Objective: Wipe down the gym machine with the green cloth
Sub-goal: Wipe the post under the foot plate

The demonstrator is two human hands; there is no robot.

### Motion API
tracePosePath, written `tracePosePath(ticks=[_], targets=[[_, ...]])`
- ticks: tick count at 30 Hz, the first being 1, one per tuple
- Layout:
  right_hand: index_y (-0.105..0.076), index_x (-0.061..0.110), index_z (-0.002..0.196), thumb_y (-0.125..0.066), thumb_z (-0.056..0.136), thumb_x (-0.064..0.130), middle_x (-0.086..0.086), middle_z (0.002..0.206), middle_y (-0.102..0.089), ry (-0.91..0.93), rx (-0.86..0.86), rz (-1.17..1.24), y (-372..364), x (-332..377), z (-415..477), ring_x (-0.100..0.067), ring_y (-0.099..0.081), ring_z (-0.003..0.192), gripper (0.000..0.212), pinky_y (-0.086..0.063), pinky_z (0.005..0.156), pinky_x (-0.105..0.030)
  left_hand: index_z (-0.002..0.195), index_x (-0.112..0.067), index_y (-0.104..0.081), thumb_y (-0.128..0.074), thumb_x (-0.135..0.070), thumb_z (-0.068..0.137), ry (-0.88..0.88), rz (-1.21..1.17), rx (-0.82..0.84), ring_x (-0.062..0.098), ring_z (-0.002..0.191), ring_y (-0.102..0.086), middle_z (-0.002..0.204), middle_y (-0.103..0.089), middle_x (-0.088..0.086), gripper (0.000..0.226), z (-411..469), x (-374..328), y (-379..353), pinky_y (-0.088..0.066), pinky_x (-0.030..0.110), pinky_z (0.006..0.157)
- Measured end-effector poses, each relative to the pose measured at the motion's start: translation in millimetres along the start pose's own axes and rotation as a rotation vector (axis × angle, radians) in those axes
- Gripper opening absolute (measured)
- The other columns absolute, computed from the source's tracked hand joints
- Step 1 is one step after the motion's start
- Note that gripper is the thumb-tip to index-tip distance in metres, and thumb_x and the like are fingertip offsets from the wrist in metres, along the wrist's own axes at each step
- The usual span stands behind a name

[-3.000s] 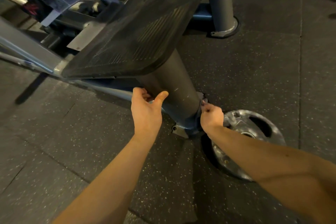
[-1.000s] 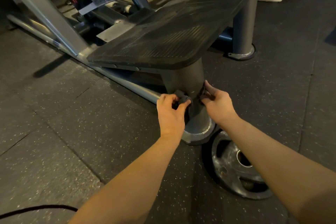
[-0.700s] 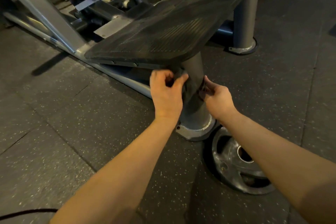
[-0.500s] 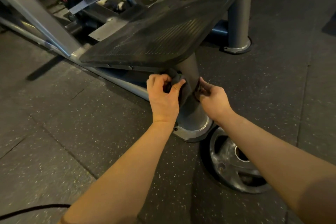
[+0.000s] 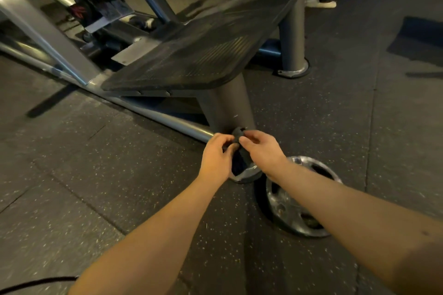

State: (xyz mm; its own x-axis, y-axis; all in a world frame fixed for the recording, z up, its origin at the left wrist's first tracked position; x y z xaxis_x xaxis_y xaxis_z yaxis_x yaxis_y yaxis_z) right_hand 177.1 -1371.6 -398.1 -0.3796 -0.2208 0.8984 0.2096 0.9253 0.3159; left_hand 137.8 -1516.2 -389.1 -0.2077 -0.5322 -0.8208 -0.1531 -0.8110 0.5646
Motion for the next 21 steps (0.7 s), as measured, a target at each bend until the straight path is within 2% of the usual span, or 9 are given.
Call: tracePosePath(ticks=[2,4,8,10,13,15,17,19,21], targets=[[-0.064,0.014,0.132,-0.063,0.100,0.028,-0.002,0.120,-0.070,-0.007,0.041,0.058,-5,3,-5,-0.016,-0.065,0.112,0.035,-0.052,0.105,-0.040,0.118,-0.016,-0.066,-0.061,-0.014,0.101,-0.006,-0.009,0.037,0.004,0.100,-0.059,0.110,-0.062,-0.006,0.019,-1,-10,7,-0.048,0.021,0.093],[-0.068,0.016,0.124,-0.068,0.098,0.025,-0.003,0.113,-0.073,-0.027,0.043,0.144,-6,0,-5,-0.017,-0.068,0.109,0.028,-0.054,0.103,-0.042,0.121,-0.016,-0.066,-0.059,-0.014,0.102,0.009,-0.028,0.046,0.006,0.103,-0.060,0.113,-0.064,-0.005,0.021,0,-11,13,-0.048,0.023,0.095],[-0.070,0.020,0.100,-0.077,0.091,0.022,-0.003,0.095,-0.073,-0.013,-0.010,0.221,-2,9,-5,-0.018,-0.071,0.095,0.011,-0.058,0.082,-0.031,0.117,-0.022,-0.068,-0.064,-0.020,0.099,0.044,-0.129,0.016,0.004,0.102,-0.063,0.108,-0.067,-0.008,0.018,4,-3,26,-0.052,0.023,0.093],[-0.066,0.025,0.098,-0.077,0.089,0.028,-0.001,0.093,-0.069,0.027,-0.144,0.165,15,20,-2,-0.018,-0.069,0.089,0.015,-0.058,0.073,-0.031,0.120,-0.023,-0.066,-0.067,-0.024,0.098,0.098,-0.196,-0.085,0.004,0.101,-0.063,0.107,-0.067,-0.010,0.022,7,3,38,-0.053,0.021,0.088],[-0.057,0.031,0.100,-0.072,0.090,0.031,-0.001,0.107,-0.060,0.192,-0.379,0.070,45,54,-1,-0.015,-0.063,0.095,0.018,-0.058,0.085,-0.037,0.134,-0.020,-0.056,-0.070,-0.032,0.096,0.207,-0.338,-0.281,0.007,0.105,-0.062,0.117,-0.062,-0.007,0.042,16,12,62,-0.049,0.014,0.077],[-0.057,0.031,0.112,-0.068,0.094,0.031,0.002,0.118,-0.053,0.312,-0.398,0.011,43,80,-2,-0.003,-0.056,0.098,0.021,-0.049,0.088,-0.018,0.132,-0.022,-0.058,-0.070,-0.035,0.095,0.171,-0.400,-0.297,0.008,0.105,-0.064,0.119,-0.063,-0.004,0.042,30,10,68,-0.052,0.018,0.082],[-0.060,0.026,0.118,-0.066,0.097,0.031,0.005,0.118,-0.049,0.383,-0.368,-0.037,32,97,-1,0.005,-0.052,0.095,0.022,-0.040,0.076,-0.001,0.121,-0.021,-0.066,-0.069,-0.038,0.095,0.104,-0.346,-0.287,0.007,0.099,-0.066,0.111,-0.069,-0.004,0.031,41,3,72,-0.056,0.028,0.087],[-0.060,0.025,0.107,-0.069,0.095,0.026,0.004,0.110,-0.050,0.415,-0.394,-0.066,23,102,2,0.005,-0.051,0.089,0.015,-0.037,0.074,0.002,0.121,-0.018,-0.068,-0.070,-0.037,0.095,0.109,-0.322,-0.303,0.005,0.095,-0.066,0.105,-0.070,-0.006,0.033,46,5,77,-0.056,0.026,0.085],[-0.056,0.023,0.095,-0.073,0.091,0.021,0.004,0.100,-0.050,0.411,-0.441,-0.080,19,92,4,0.001,-0.051,0.084,0.018,-0.039,0.073,-0.003,0.122,-0.017,-0.067,-0.073,-0.038,0.093,0.120,-0.308,-0.305,0.005,0.094,-0.067,0.104,-0.070,-0.007,0.037,50,11,79,-0.056,0.025,0.083]])
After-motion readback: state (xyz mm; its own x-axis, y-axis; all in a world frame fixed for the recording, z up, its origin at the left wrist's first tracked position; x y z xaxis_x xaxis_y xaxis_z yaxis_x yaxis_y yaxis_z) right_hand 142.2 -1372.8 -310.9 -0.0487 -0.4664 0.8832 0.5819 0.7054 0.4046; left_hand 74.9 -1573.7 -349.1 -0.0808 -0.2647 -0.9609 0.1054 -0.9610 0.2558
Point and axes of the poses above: each hand's wrist, its own z-axis towards the middle knuckle, its own y-axis out of the back of the hand, x = y × z, the point moved 10 cm from there along z, towards the middle knuckle
